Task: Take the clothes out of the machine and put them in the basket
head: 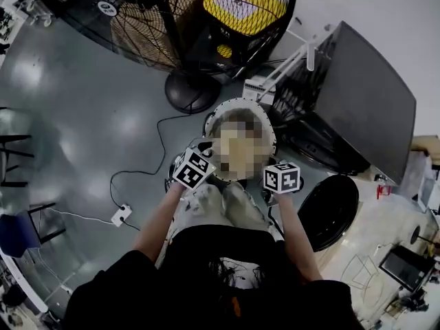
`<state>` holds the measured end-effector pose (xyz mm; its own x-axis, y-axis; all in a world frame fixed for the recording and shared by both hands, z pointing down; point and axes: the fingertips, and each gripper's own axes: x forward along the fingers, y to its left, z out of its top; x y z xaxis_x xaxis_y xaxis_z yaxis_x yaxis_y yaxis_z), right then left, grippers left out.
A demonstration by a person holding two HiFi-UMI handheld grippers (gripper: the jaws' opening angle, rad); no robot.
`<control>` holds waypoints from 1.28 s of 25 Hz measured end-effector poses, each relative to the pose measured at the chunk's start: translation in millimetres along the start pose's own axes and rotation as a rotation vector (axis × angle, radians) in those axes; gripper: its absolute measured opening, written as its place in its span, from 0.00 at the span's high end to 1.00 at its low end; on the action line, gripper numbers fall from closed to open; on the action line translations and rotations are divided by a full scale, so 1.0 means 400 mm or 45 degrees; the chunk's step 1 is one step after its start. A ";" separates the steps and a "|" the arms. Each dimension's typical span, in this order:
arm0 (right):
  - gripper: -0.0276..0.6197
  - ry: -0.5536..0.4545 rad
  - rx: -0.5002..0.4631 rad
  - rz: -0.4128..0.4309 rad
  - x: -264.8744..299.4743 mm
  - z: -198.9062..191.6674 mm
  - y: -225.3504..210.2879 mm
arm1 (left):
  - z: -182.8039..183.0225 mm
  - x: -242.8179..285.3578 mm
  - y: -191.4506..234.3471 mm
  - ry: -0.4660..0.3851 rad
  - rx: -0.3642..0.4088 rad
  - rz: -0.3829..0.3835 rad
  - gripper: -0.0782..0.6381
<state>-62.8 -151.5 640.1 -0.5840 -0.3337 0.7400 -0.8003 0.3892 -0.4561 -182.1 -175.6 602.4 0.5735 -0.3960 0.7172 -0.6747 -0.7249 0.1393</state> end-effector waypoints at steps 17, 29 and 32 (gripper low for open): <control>0.47 0.255 -0.080 0.074 0.010 -0.100 -0.107 | -0.194 0.239 -0.023 0.318 -0.271 -0.025 0.59; 0.50 0.107 -0.048 0.119 -0.030 -0.045 -0.074 | -0.155 0.222 -0.080 0.313 -0.266 -0.085 0.58; 0.52 0.045 -0.038 0.124 -0.045 -0.019 -0.051 | -0.134 0.191 -0.082 0.268 -0.249 -0.082 0.58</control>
<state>-34.8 -146.8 639.9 -0.6531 -0.2629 0.7102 -0.7355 0.4436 -0.5121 -141.1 -151.9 689.0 0.5227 -0.2126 0.8256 -0.7287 -0.6140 0.3033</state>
